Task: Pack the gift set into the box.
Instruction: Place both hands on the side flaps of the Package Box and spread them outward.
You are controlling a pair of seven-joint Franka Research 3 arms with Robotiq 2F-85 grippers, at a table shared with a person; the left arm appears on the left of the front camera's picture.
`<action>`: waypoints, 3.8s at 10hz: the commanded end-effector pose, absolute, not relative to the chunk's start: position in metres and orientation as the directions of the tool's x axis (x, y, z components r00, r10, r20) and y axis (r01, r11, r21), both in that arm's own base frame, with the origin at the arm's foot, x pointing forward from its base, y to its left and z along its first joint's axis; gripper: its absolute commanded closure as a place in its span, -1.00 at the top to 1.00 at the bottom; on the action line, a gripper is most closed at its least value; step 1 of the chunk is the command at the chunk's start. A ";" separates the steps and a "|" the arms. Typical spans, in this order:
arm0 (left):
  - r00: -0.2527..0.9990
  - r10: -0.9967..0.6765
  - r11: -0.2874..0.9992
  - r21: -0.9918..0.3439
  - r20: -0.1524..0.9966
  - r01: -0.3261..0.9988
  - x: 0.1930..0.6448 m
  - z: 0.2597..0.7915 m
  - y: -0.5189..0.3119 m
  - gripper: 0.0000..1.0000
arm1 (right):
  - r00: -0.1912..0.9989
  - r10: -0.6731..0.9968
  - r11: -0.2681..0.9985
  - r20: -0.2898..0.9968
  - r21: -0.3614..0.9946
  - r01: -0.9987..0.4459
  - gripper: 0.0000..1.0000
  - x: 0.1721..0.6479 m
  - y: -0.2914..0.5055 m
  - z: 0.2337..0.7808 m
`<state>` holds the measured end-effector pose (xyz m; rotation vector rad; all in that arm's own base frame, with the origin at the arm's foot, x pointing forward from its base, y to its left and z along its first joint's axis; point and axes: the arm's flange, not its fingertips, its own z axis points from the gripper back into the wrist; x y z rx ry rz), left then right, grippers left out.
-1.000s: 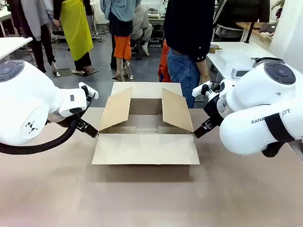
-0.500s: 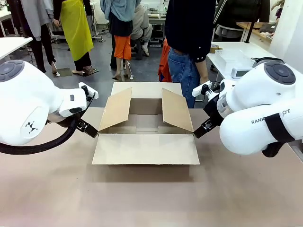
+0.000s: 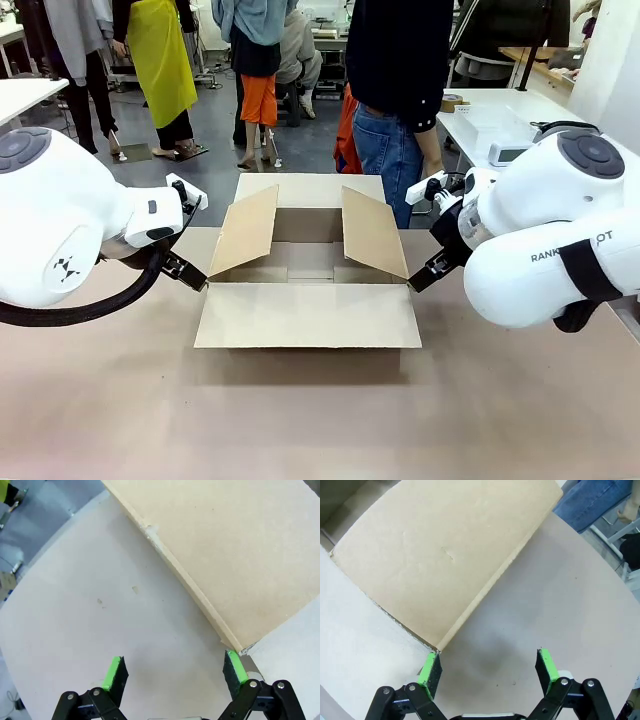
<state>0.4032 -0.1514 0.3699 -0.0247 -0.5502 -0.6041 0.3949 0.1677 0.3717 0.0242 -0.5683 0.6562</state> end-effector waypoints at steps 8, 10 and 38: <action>0.679 -0.545 0.820 0.142 0.492 0.555 0.394 0.382 -0.147 1.00 | 0.634 0.607 0.780 0.480 -0.205 -0.592 1.00 0.385 0.157 0.392; 0.695 -0.583 0.798 0.134 0.421 0.588 0.363 0.411 -0.123 1.00 | 0.669 0.595 0.795 0.446 -0.206 -0.570 1.00 0.364 0.129 0.429; 0.868 -0.159 0.954 -0.154 0.470 0.258 0.450 0.533 -0.211 1.00 | 0.693 0.295 0.953 0.657 -0.150 -0.264 1.00 0.266 0.189 0.502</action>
